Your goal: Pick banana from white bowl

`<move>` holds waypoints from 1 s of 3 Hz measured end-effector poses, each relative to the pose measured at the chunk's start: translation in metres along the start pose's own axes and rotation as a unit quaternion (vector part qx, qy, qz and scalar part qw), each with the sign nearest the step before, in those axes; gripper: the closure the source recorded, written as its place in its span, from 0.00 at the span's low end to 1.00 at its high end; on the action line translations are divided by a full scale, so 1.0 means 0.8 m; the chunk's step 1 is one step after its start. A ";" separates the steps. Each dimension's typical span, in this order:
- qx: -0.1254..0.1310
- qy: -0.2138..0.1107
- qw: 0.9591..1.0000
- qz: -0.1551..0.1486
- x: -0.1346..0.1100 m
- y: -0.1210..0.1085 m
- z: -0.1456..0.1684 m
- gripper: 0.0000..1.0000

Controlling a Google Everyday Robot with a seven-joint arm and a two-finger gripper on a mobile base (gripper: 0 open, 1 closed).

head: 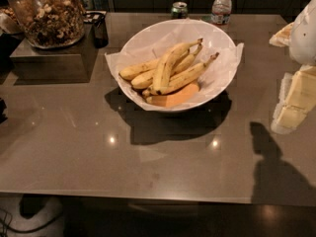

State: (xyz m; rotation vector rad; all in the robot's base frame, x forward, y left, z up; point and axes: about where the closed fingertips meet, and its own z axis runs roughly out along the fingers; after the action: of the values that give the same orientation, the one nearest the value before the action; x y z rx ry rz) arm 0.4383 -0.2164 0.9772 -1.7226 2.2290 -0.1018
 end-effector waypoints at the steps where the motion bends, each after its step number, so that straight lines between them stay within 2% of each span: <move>1: 0.000 0.000 1.000 0.000 0.000 0.000 0.000 0.00; 2: 0.002 -0.003 1.000 -0.023 -0.020 -0.012 0.011 0.00; 3: -0.015 -0.014 0.996 -0.084 -0.076 -0.040 0.036 0.00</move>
Offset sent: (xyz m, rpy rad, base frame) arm 0.0329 0.0286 -0.0113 -0.0197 -0.0072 0.0991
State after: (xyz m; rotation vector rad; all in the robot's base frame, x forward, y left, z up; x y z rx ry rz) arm 0.4898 -0.1629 0.9708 -1.9133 2.0739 -0.0824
